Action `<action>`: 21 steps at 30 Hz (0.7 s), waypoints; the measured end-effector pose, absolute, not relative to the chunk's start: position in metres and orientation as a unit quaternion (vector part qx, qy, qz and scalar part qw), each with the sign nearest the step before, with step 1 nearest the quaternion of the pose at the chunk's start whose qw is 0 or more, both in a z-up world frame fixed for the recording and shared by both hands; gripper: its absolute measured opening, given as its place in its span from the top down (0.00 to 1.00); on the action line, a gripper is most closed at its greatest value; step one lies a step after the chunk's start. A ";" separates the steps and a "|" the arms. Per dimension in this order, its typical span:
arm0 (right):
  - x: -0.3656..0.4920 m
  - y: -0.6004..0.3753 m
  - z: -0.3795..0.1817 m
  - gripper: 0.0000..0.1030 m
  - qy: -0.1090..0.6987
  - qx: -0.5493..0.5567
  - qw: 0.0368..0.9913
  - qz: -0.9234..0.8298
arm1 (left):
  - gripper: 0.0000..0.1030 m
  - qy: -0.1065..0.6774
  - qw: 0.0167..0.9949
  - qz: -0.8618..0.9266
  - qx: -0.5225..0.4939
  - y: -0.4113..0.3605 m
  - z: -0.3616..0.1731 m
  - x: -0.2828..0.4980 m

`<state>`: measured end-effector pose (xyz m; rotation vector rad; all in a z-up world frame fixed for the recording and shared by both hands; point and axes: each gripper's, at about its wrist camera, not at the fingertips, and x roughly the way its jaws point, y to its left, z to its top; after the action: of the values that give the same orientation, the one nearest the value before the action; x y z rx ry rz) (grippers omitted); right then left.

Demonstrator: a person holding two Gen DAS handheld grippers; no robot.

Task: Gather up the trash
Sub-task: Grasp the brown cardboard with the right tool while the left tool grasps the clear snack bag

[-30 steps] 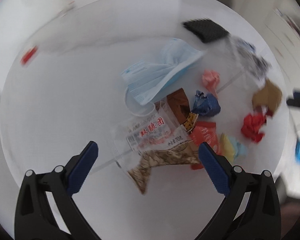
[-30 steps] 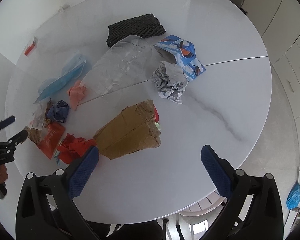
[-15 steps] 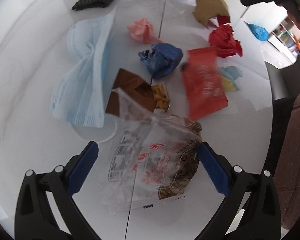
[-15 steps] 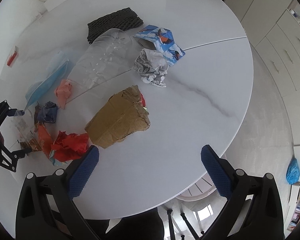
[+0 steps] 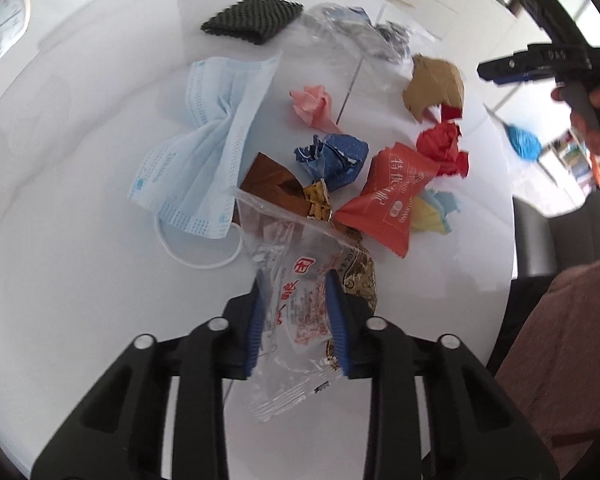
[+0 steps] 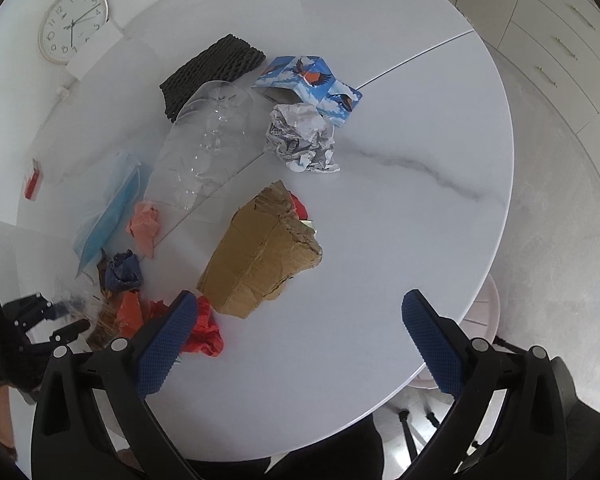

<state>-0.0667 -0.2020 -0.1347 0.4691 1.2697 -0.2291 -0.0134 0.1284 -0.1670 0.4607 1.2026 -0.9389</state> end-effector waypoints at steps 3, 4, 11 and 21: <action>-0.062 -0.204 -0.144 0.03 0.578 0.260 0.765 -0.116 | 0.80 0.545 0.716 -0.402 0.173 0.141 -0.164 -0.016; -0.060 -0.205 -0.149 0.04 0.574 0.280 0.760 -0.118 | 0.80 0.547 0.720 -0.395 0.160 0.144 -0.163 -0.017; -0.050 -0.210 -0.183 0.24 0.559 0.377 0.725 -0.137 | 0.84 0.557 0.746 -0.352 0.096 0.150 -0.156 -0.023; -0.046 -0.209 -0.190 0.66 0.539 0.431 0.721 -0.066 | 0.85 0.540 0.778 -0.315 0.057 0.156 -0.120 -0.044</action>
<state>-0.0461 -0.2092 -0.1897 0.9532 1.1911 -0.1457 -0.0444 0.1558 -0.1199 0.1229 1.1682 -0.6812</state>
